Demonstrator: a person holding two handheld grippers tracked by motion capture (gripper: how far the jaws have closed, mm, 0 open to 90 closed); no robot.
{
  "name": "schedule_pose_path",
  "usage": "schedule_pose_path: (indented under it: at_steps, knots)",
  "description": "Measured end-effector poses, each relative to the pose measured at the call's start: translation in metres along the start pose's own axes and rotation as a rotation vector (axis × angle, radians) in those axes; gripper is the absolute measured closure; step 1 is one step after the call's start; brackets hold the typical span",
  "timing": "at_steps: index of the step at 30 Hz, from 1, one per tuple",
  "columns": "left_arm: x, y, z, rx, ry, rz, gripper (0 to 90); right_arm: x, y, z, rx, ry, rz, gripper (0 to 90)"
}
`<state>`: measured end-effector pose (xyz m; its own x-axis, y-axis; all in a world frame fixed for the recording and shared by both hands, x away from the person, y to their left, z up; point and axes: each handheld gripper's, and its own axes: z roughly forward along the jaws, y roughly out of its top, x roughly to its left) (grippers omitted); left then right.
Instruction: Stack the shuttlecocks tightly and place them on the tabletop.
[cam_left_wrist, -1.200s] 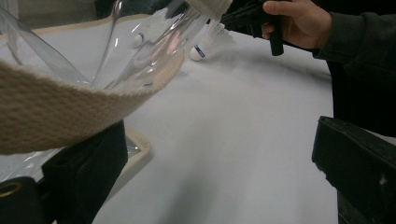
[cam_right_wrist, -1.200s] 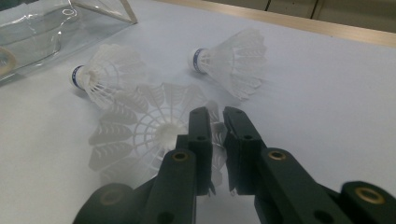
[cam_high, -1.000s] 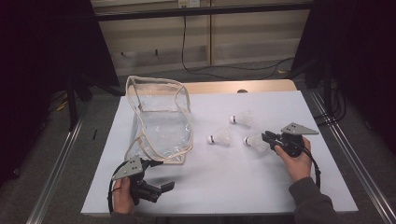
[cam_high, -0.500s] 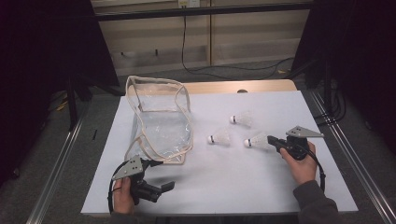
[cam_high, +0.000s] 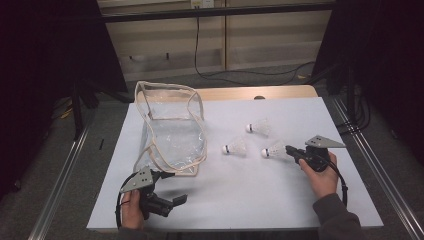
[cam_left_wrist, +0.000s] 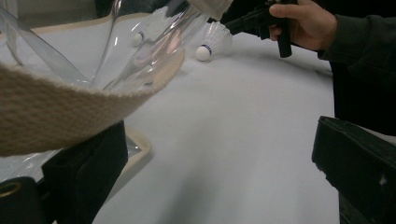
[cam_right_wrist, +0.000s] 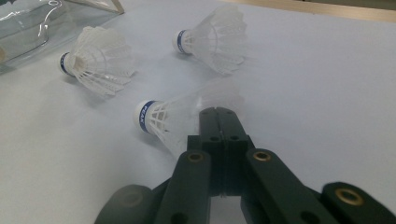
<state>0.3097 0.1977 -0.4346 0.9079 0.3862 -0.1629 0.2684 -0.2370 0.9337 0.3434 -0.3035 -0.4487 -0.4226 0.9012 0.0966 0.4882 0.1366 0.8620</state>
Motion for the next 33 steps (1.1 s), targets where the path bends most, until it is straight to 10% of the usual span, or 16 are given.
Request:
schedule_pose_path:
  at_steps: [17,33]
  knots:
    - [0.000,0.000,-0.001,-0.009,0.004,-0.001,3.5,0.003,0.012,-0.016,-0.061,0.022,0.039,70.3]
    - [0.000,0.000,-0.002,-0.016,0.000,-0.006,3.4,0.016,0.009,-0.001,-0.004,0.049,0.035,59.7]
